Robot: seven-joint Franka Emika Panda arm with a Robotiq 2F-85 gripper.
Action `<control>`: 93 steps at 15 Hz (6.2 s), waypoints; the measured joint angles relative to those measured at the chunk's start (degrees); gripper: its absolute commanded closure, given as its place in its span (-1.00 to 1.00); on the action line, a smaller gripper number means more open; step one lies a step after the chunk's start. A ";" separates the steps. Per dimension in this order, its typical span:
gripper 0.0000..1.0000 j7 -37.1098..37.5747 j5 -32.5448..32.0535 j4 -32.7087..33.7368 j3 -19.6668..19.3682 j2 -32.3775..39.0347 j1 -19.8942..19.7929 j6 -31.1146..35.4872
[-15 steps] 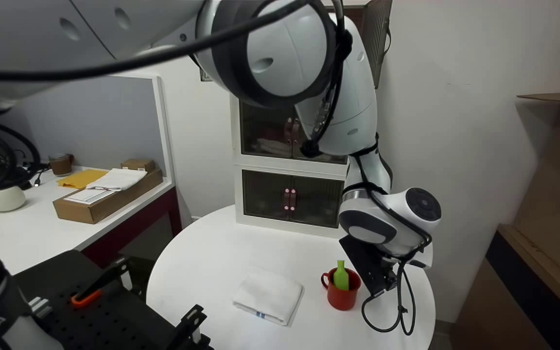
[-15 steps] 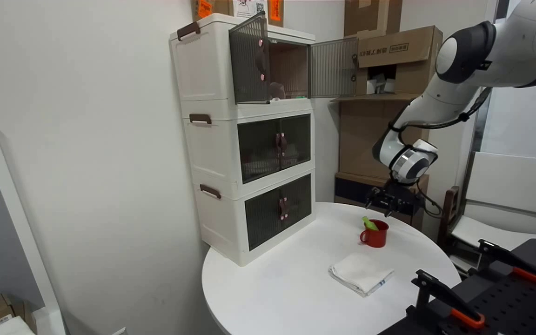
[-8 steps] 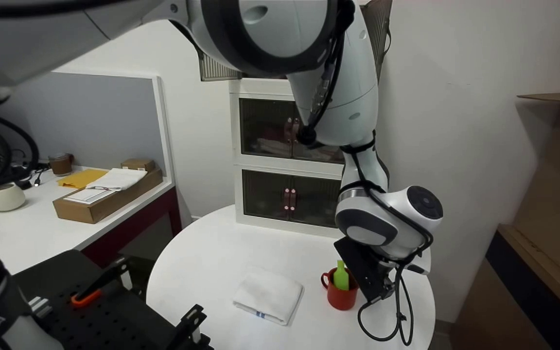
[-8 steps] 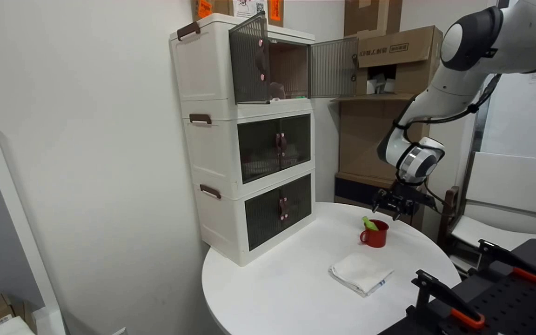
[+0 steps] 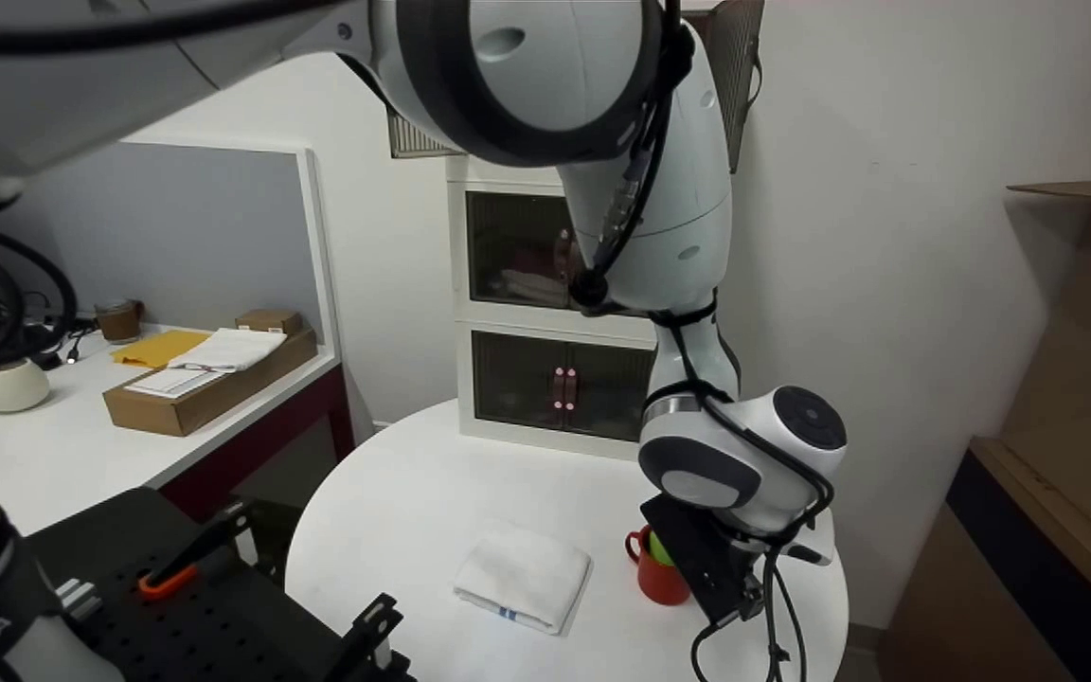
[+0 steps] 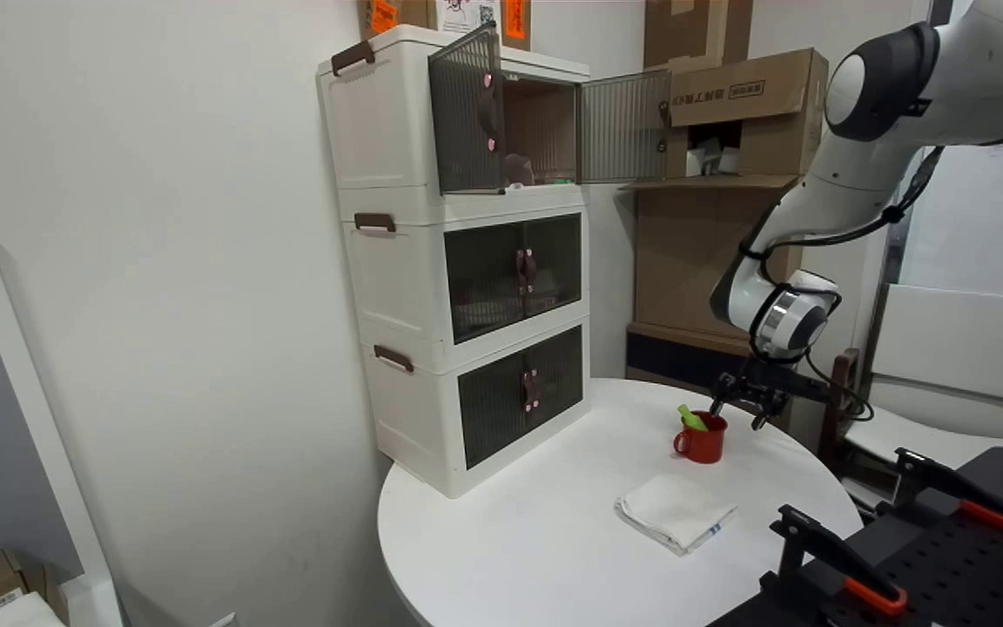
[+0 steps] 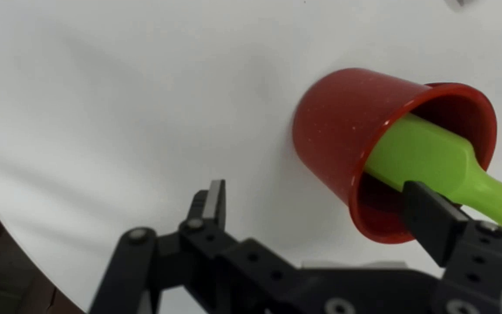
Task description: Pick up the cup from the table and put it in the cabinet
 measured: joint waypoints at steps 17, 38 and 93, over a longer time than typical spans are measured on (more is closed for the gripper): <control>0.97 -1.00 -15.41 -5.55 16.66 1.14 -15.45 4.50; 0.97 -15.86 -1.96 -34.80 50.86 -49.98 -27.62 1.56; -1.00 -8.78 0.50 12.60 47.50 -15.28 1.01 38.67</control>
